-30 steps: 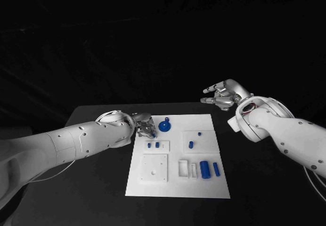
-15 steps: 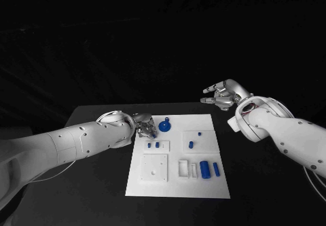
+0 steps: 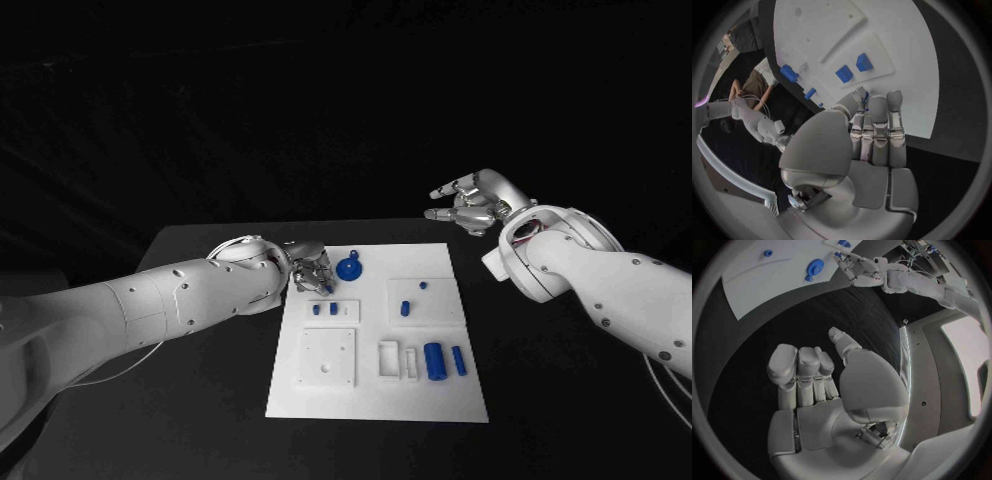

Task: Assemble the parts on the task board

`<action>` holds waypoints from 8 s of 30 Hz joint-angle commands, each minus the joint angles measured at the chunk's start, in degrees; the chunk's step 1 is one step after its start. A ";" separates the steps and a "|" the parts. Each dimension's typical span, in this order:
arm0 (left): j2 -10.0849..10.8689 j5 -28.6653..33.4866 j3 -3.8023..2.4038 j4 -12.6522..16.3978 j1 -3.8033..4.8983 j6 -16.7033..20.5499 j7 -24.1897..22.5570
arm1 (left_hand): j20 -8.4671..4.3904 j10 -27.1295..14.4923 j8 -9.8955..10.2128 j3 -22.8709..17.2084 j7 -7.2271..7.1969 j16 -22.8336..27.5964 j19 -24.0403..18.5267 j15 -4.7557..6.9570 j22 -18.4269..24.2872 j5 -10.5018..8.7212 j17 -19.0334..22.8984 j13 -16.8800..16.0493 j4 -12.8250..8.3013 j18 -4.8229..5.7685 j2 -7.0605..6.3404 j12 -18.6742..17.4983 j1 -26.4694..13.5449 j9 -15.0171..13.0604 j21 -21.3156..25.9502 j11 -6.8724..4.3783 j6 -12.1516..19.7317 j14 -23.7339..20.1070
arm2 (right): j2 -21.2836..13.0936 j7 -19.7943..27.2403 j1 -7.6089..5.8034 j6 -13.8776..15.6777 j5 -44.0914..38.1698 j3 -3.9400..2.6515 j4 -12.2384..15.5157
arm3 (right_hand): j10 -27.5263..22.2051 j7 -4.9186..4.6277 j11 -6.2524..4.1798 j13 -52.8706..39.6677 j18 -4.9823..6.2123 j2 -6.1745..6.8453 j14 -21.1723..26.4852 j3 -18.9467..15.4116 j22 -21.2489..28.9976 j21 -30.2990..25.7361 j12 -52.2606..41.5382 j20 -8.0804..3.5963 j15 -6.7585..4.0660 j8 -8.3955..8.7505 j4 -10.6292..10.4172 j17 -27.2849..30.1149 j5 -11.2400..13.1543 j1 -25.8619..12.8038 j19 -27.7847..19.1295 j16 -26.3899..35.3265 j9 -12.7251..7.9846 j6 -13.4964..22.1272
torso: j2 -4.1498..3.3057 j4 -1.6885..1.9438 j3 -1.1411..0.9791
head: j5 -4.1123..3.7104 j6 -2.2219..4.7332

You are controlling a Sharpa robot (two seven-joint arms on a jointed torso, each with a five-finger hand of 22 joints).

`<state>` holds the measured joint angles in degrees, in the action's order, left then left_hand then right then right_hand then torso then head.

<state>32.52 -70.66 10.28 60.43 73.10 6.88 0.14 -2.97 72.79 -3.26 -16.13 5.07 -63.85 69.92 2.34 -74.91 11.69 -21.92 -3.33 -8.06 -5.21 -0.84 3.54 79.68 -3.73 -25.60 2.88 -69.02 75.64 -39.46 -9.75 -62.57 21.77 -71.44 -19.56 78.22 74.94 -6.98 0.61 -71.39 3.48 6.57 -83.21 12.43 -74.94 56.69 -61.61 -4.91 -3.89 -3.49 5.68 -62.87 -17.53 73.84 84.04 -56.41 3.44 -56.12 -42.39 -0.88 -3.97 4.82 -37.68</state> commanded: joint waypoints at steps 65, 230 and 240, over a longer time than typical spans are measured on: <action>0.10 -0.77 1.52 -1.07 -0.30 0.94 0.96 | 1.45 -7.78 -0.25 -4.38 -0.50 0.28 -1.76 -2.01 -1.23 -0.09 0.35 0.01 -1.29 -2.44 -3.90 -0.21 0.31 0.19 -0.91 2.60 11.35 -1.94 | -0.09 0.33 0.05 -1.20 -0.51 -0.02 -0.33 | -0.35 0.08 -0.20 0.13 1.08 -0.23 -0.06 -0.35 -7.24 -0.47 0.37 0.17 0.17 0.04 0.03 0.10 -0.05 -0.14 1.25 0.28 0.04 0.01 | -0.02 0.04 0.01 | -0.33 -0.34; 6.75 63.08 -2.79 8.26 2.93 11.99 -20.22 | 8.04 -7.56 -0.45 1.98 2.48 60.26 -14.24 -8.50 56.48 -1.79 18.03 0.04 -3.78 3.27 -0.35 -0.06 -2.09 0.13 20.95 4.07 6.75 -8.09 | 9.96 -0.96 12.09 -0.93 -37.73 10.29 8.52 | 3.32 2.66 0.63 67.73 2.66 0.18 0.81 26.27 -4.20 -20.61 58.15 -0.19 0.06 -0.18 6.98 17.65 14.58 -0.66 1.90 8.89 0.69 -17.44 | 0.57 0.55 0.85 | 7.04 -3.28; 5.51 63.12 -2.78 8.06 2.93 11.99 -20.09 | 8.03 -7.54 -0.45 2.01 2.46 60.27 -14.30 -8.50 56.60 -1.83 18.05 0.05 -3.63 3.30 -0.31 -0.07 -1.88 0.13 20.87 4.05 6.67 -8.15 | 11.63 -1.54 13.73 -1.35 -39.41 11.42 6.17 | 3.22 2.63 0.68 67.74 2.73 0.06 0.78 26.26 -4.18 -20.66 58.16 -0.18 0.07 -0.18 7.25 17.65 14.61 -0.66 1.91 8.93 0.68 -17.39 | 0.58 0.50 0.78 | 9.26 -4.75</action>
<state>38.23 -8.07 7.55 68.46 75.90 18.50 -19.03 4.90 65.31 -3.71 -14.24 7.55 -3.76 55.29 -6.27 -18.40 9.81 -3.92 -3.29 -11.83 -2.64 -1.51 3.58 77.80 -3.59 -4.52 7.08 -62.12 67.85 -27.99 -11.41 -49.00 20.58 -109.03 -8.18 84.56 77.62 -4.14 1.41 -3.55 5.19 7.09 -82.20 38.80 -74.90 36.06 -3.30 -4.89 -3.66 -3.30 12.80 -45.15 -2.80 73.18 84.03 -47.76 4.02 -73.50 -41.81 -0.30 -3.09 13.49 -42.00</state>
